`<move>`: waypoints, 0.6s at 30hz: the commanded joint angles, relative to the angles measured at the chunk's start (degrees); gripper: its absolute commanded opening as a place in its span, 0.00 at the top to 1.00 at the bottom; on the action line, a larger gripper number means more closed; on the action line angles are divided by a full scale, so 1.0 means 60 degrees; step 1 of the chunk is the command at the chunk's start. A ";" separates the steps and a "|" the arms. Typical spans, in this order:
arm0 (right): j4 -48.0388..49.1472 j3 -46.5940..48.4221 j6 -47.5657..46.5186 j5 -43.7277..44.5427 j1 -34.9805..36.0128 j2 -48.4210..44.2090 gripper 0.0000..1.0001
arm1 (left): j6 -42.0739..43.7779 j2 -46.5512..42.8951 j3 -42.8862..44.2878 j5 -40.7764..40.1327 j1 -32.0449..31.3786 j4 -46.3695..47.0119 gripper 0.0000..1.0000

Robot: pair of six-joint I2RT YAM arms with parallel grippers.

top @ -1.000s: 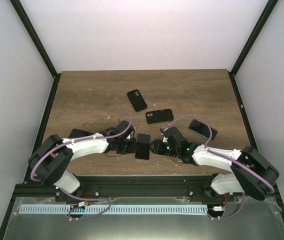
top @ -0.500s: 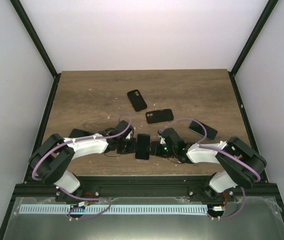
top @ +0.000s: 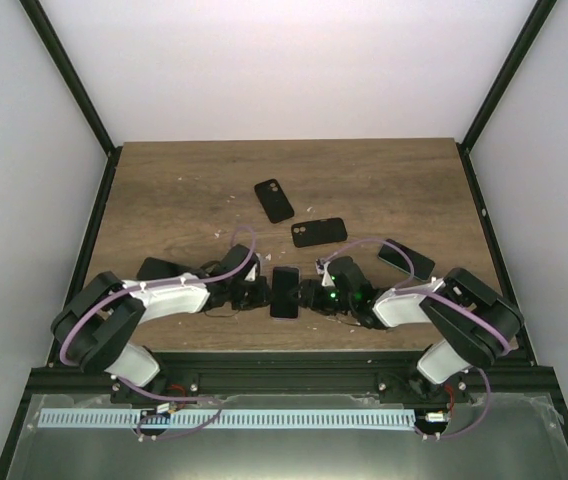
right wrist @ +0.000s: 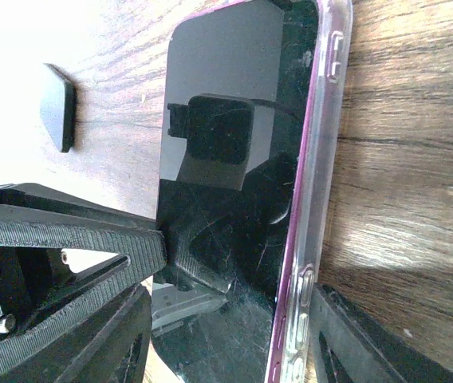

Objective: Put the phone into the phone case

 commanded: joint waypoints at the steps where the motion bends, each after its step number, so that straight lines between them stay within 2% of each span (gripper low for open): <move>1: 0.1475 0.0157 0.0278 -0.0972 0.0109 0.0198 0.45 | -0.0128 0.0128 -0.0474 0.0211 -0.0001 -0.0097 0.85; 6: 0.2632 -0.0179 0.0706 -0.1406 0.0117 0.0417 0.46 | -0.0128 -0.0033 -0.0673 0.0333 0.0180 0.0018 0.83; 18: 0.2997 -0.0331 0.0743 -0.1261 0.0107 0.0250 0.46 | -0.0317 -0.0183 -0.1198 0.0630 0.0260 0.0545 0.75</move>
